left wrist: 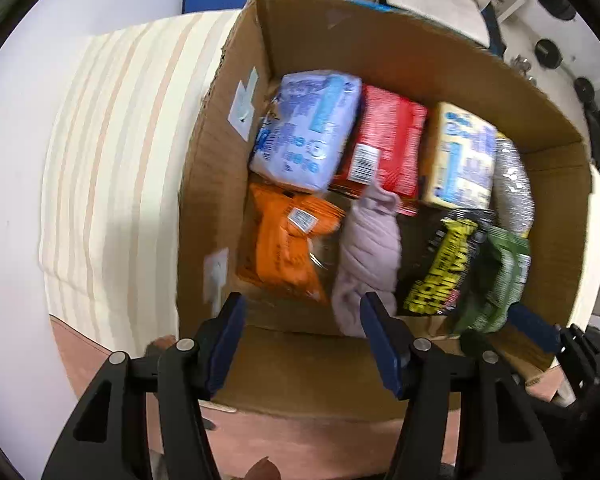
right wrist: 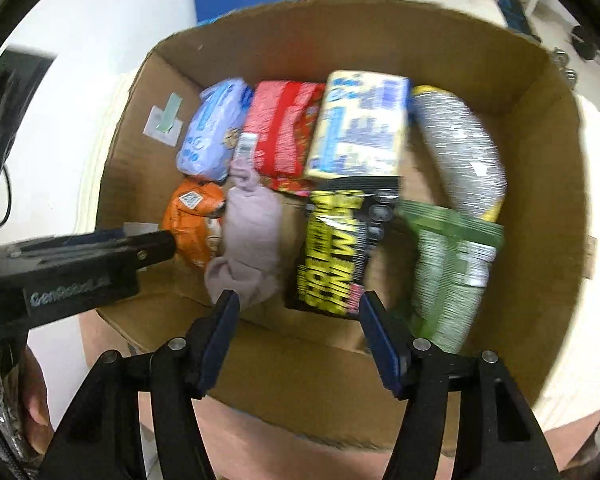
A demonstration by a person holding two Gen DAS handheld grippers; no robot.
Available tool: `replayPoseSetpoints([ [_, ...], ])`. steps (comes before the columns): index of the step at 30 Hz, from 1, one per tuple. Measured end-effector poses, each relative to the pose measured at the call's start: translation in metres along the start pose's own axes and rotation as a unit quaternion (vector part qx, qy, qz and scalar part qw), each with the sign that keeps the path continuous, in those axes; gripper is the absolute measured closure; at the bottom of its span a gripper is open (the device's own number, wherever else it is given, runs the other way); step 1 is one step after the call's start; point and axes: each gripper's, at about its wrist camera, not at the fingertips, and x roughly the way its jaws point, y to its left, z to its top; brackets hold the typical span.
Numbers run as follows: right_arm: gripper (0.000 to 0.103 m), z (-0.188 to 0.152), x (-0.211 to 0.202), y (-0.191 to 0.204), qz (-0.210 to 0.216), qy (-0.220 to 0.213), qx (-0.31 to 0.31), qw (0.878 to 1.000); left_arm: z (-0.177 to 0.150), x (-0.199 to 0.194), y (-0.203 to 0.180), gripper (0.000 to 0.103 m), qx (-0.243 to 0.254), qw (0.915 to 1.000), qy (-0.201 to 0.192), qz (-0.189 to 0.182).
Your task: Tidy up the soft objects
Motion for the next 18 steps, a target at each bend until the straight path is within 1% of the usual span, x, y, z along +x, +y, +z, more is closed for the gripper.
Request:
replayPoseSetpoints([
  [2,0.037,-0.008,-0.014,-0.014,-0.011,-0.008,0.011,1.0,-0.012,-0.008,-0.004,0.044,-0.001,0.9998,-0.021,-0.004],
  [4,0.031,-0.018,-0.024,-0.025,-0.026,-0.01,0.018,0.999,-0.025,-0.016,-0.008,0.039,-0.001,0.9989,-0.047,-0.002],
  [5,0.029,-0.024,-0.031,-0.032,-0.036,-0.015,0.02,0.999,-0.03,-0.02,-0.012,0.034,-0.001,0.9984,-0.057,0.0],
  [6,0.029,-0.028,-0.038,-0.034,-0.043,-0.019,0.021,0.999,-0.033,-0.025,-0.015,0.022,-0.001,0.9978,-0.067,0.003],
  [7,0.028,-0.031,-0.043,-0.039,-0.052,-0.023,0.023,0.998,-0.039,-0.029,-0.018,0.013,0.001,0.9967,-0.081,0.006],
  [8,0.026,-0.035,-0.048,-0.042,-0.06,-0.027,0.024,0.998,-0.045,-0.031,-0.021,0.012,0.002,0.996,-0.089,0.01],
  [9,0.021,-0.039,-0.052,-0.046,-0.063,-0.029,0.026,0.997,-0.048,-0.033,-0.023,0.01,0.005,0.9953,-0.095,0.015],
  [10,0.019,-0.041,-0.055,-0.048,-0.067,-0.032,0.029,0.997,-0.052,-0.036,-0.028,0.006,0.009,0.9946,-0.1,0.023],
  [11,0.016,-0.041,-0.053,-0.047,-0.075,-0.035,0.035,0.996,-0.056,-0.039,-0.032,0.005,0.014,0.9938,-0.107,0.028],
  [14,0.014,-0.047,-0.057,-0.051,-0.078,-0.038,0.047,0.995,-0.062,-0.046,-0.042,0.005,0.025,0.9918,-0.119,0.038],
  [15,0.008,-0.048,-0.057,-0.052,-0.077,-0.038,0.051,0.995,-0.061,-0.049,-0.044,0.005,0.026,0.9913,-0.122,0.04],
  [16,0.003,-0.05,-0.058,-0.052,-0.079,-0.04,0.052,0.995,-0.062,-0.052,-0.046,0.005,0.026,0.9906,-0.127,0.043],
  [17,0.0,-0.052,-0.06,-0.053,-0.085,-0.046,0.053,0.994,-0.064,-0.055,-0.046,0.005,0.027,0.99,-0.132,0.043],
  [18,0.0,-0.052,-0.06,-0.052,-0.09,-0.05,0.055,0.993,-0.065,-0.058,-0.047,0.005,0.027,0.9894,-0.136,0.043],
])
